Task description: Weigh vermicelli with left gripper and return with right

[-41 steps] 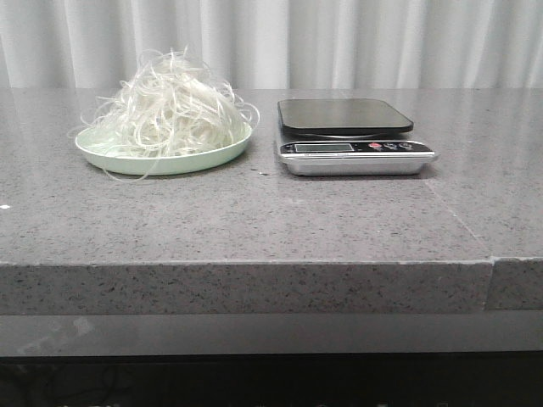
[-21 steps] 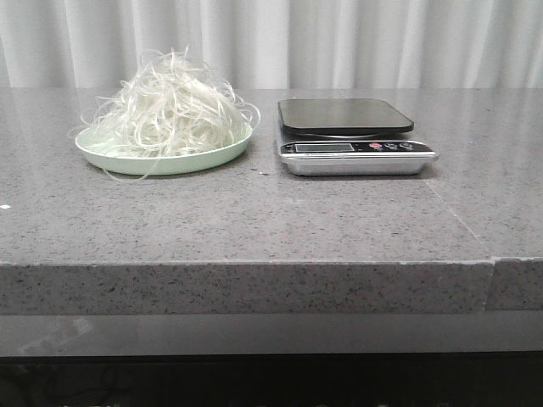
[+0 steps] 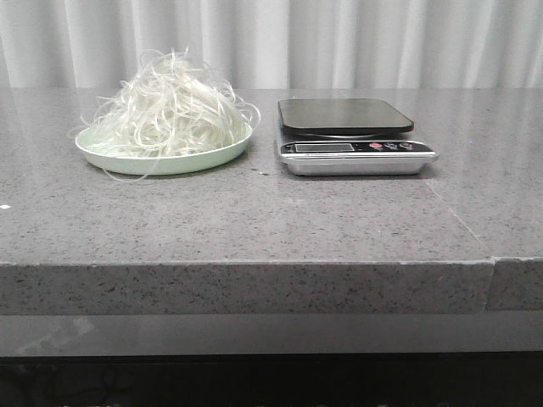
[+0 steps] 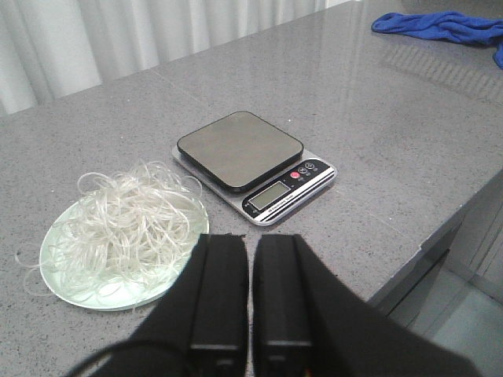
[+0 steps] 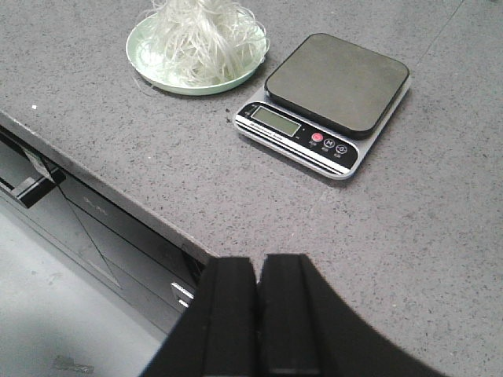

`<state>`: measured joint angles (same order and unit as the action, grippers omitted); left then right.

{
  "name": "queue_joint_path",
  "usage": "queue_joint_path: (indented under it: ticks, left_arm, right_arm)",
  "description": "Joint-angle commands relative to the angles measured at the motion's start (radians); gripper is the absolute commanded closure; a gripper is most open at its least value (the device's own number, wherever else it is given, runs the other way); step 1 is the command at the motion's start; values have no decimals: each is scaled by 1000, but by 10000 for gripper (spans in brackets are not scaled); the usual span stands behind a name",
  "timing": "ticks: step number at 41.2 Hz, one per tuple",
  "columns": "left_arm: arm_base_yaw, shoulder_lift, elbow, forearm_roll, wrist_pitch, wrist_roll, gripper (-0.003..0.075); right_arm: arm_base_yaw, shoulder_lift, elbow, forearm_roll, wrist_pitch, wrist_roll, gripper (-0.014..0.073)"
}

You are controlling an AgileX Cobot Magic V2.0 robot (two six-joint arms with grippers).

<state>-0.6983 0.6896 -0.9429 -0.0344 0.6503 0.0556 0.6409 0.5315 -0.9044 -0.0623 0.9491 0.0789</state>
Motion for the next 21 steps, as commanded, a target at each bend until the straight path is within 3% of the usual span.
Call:
queue_joint_path:
  ticks: [1, 12, 21]
  left_arm:
    - [-4, -1, -26, -4, -75, -2, 578]
    - [33, -15, 5, 18, -91, -2, 578]
    - [239, -129, 229, 23, -300, -2, 578]
  right_arm:
    - [-7, 6, -23, -15, -74, 2, 434]
    - [-7, 6, -23, -15, -73, 2, 434]
    - [-7, 6, -23, -15, -73, 2, 434]
